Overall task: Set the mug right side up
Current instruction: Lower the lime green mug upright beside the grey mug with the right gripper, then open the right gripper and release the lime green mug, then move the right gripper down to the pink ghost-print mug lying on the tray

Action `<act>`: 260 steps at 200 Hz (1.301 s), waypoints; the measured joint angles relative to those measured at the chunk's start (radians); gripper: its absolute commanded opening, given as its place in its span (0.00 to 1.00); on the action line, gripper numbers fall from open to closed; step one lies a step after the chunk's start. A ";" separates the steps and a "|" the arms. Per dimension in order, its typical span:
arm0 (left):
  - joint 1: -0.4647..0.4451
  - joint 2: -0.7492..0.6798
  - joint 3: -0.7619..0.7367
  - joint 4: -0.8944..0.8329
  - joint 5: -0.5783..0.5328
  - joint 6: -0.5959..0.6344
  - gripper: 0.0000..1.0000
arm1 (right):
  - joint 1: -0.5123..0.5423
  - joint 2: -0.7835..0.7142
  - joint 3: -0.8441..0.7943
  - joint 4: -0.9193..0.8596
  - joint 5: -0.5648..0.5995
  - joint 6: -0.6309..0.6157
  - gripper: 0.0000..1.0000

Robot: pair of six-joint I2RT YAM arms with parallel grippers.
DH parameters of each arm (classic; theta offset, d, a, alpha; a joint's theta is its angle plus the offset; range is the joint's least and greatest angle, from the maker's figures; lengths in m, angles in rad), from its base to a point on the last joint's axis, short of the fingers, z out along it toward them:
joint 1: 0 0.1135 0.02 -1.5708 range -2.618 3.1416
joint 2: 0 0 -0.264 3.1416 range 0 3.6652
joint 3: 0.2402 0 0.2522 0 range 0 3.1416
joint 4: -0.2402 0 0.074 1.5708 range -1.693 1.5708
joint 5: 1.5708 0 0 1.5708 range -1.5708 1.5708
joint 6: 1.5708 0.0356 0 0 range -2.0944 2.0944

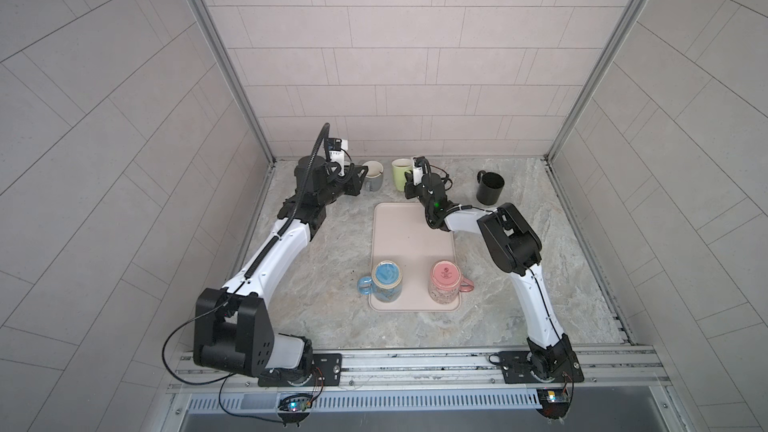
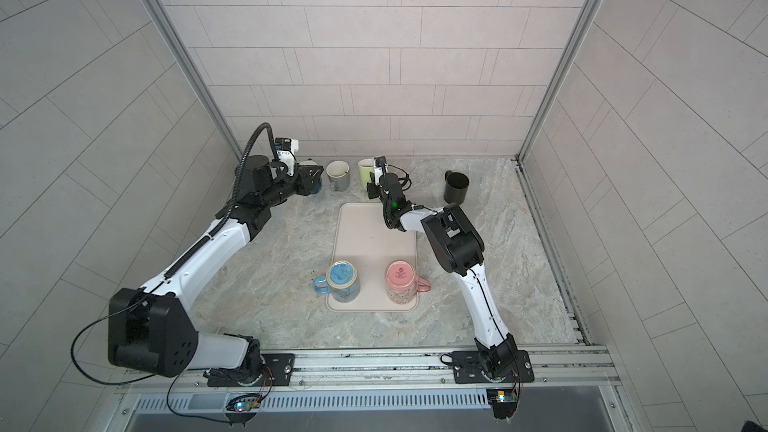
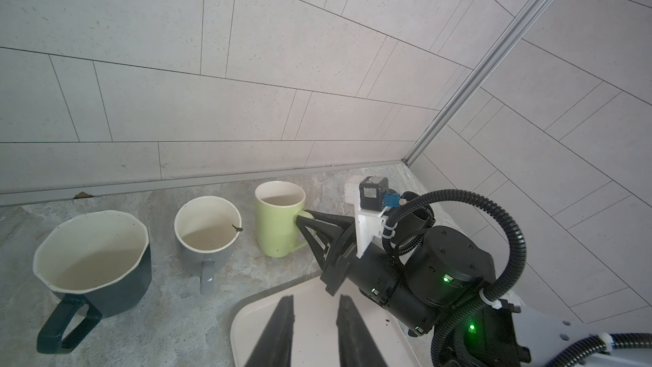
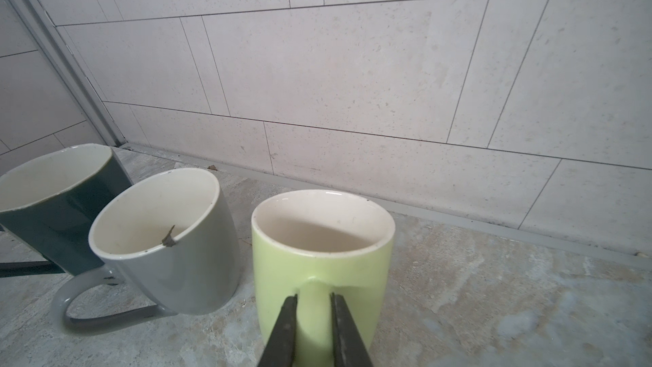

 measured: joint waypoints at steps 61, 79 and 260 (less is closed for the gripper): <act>0.000 -0.022 -0.018 0.000 0.008 0.000 0.28 | 0.019 -0.001 -0.049 -0.005 0.003 0.001 0.24; 0.000 -0.030 -0.025 0.000 0.009 -0.001 0.28 | 0.019 -0.001 -0.054 -0.008 0.002 0.001 0.26; 0.000 -0.133 -0.034 -0.085 -0.023 -0.070 0.36 | 0.023 -0.595 -0.228 -0.460 -0.025 0.114 0.56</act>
